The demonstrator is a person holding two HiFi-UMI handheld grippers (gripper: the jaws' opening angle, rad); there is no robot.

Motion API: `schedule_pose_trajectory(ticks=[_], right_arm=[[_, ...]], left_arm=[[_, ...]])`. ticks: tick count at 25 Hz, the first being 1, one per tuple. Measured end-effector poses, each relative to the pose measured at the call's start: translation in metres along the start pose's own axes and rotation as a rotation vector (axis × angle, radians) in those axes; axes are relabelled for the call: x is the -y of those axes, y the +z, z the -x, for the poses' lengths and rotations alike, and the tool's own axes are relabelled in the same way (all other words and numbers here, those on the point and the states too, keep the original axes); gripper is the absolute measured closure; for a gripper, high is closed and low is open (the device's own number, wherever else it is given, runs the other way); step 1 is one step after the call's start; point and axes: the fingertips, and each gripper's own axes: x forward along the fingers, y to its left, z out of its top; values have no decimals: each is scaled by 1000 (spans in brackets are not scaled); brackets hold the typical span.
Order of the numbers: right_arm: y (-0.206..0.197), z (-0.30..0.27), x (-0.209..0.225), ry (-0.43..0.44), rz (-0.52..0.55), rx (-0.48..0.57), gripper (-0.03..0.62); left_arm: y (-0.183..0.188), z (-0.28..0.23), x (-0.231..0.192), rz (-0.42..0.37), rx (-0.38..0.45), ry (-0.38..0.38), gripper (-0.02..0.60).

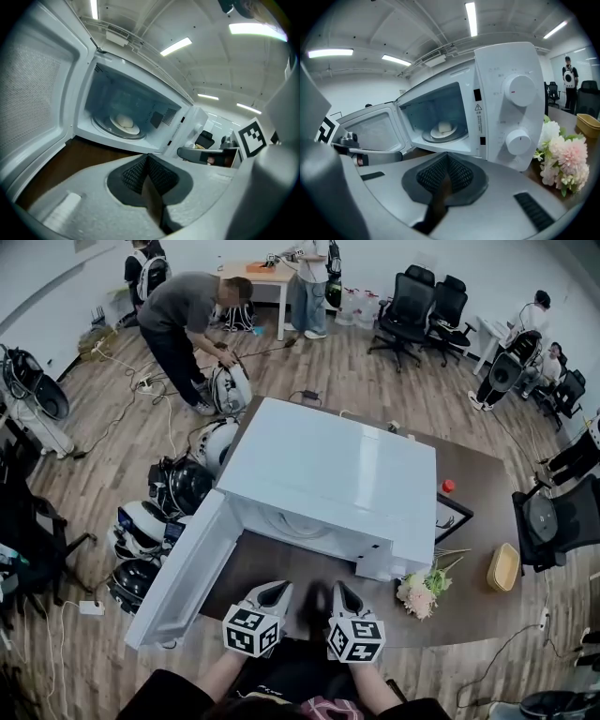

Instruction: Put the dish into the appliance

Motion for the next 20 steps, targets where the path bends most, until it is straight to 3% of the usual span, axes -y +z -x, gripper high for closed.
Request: schedule_pose_trajectory(ticks=[8,14,20], right_arm=[[-4,1,-2,24,-22,-3,588],[-10,2,-2,4,76,-23,588],[-9,4,-6,10,73,-19,588]], left_arm=[[-1,4,0,5,10,13,572],[0,1,8,-12,11,-1,572],[0,3,16,-29,13,-20,572]])
